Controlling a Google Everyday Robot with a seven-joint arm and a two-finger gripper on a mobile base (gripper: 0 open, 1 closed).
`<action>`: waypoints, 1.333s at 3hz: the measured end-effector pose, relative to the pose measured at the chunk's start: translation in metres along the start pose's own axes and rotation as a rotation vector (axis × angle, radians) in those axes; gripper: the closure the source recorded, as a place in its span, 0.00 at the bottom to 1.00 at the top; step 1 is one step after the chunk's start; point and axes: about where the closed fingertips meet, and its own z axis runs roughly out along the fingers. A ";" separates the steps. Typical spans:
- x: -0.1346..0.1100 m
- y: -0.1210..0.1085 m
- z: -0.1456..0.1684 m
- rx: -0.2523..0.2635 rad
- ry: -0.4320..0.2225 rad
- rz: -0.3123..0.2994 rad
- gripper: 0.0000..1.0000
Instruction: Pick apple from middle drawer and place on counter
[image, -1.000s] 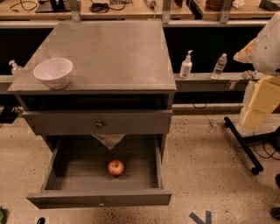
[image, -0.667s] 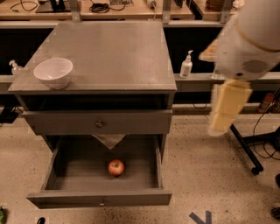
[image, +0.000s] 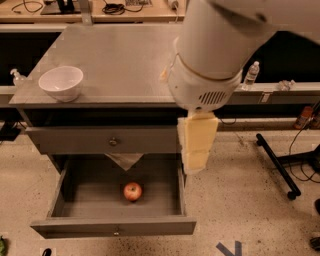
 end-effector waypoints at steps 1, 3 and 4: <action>-0.004 0.000 -0.006 0.015 0.000 -0.006 0.00; -0.083 0.010 0.160 -0.368 -0.239 -0.420 0.00; -0.082 0.012 0.179 -0.403 -0.259 -0.426 0.00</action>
Offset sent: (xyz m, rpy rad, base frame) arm 0.0415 0.0850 -0.0883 -0.0505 0.3381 0.5425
